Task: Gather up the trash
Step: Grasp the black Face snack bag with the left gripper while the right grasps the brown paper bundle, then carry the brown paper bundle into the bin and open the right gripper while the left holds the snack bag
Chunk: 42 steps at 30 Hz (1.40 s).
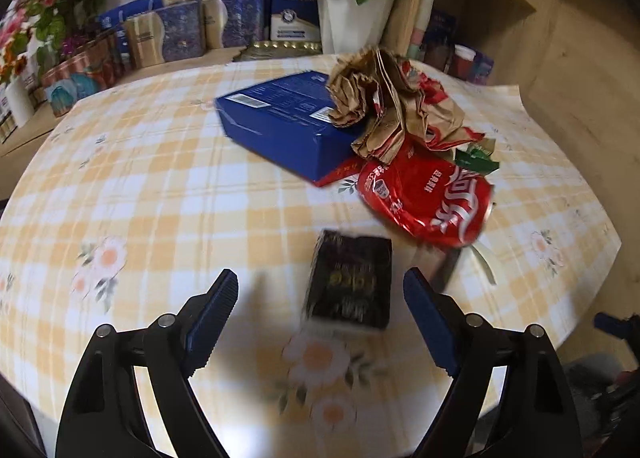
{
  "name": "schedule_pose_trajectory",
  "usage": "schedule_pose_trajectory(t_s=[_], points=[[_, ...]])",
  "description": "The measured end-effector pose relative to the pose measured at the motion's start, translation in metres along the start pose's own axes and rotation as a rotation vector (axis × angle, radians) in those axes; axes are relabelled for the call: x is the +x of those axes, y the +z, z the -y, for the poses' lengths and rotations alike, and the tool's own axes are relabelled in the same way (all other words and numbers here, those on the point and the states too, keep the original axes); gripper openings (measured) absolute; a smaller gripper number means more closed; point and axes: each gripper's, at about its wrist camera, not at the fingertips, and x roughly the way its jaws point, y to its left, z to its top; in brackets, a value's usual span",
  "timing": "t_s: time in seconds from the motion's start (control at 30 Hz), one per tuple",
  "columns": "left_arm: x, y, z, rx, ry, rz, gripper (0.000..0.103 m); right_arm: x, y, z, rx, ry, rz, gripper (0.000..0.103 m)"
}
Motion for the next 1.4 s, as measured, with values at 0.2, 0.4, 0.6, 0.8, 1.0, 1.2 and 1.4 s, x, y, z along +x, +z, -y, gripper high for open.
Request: schedule_pose_trajectory(t_s=[0.2, 0.4, 0.6, 0.8, 1.0, 1.2, 1.4], points=[[0.020, 0.007, 0.001, -0.003, -0.042, -0.049, 0.083, -0.006, 0.019, 0.009, 0.002, 0.015, 0.044, 0.097], [0.017, 0.006, 0.004, 0.091, -0.044, -0.082, 0.037, -0.014, 0.044, -0.013, -0.158, 0.004, 0.123, 0.097], [-0.029, 0.014, -0.022, 0.051, -0.087, 0.016, 0.031, -0.015, 0.095, -0.045, -0.320, -0.018, 0.232, 0.080], [-0.078, 0.004, -0.048, -0.087, -0.113, 0.146, 0.031, 0.021, 0.151, -0.083, -0.437, -0.007, 0.252, 0.051], [-0.102, -0.012, -0.072, -0.219, -0.132, 0.182, 0.031, 0.062, 0.182, -0.106, -0.443, 0.021, 0.180, 0.042], [-0.111, -0.023, -0.084, -0.276, -0.133, 0.186, 0.031, 0.083, 0.185, -0.125, -0.504, 0.000, 0.136, 0.042], [-0.111, -0.029, -0.082, -0.264, -0.142, 0.186, 0.031, 0.100, 0.194, -0.143, -0.531, -0.049, 0.120, 0.036]])
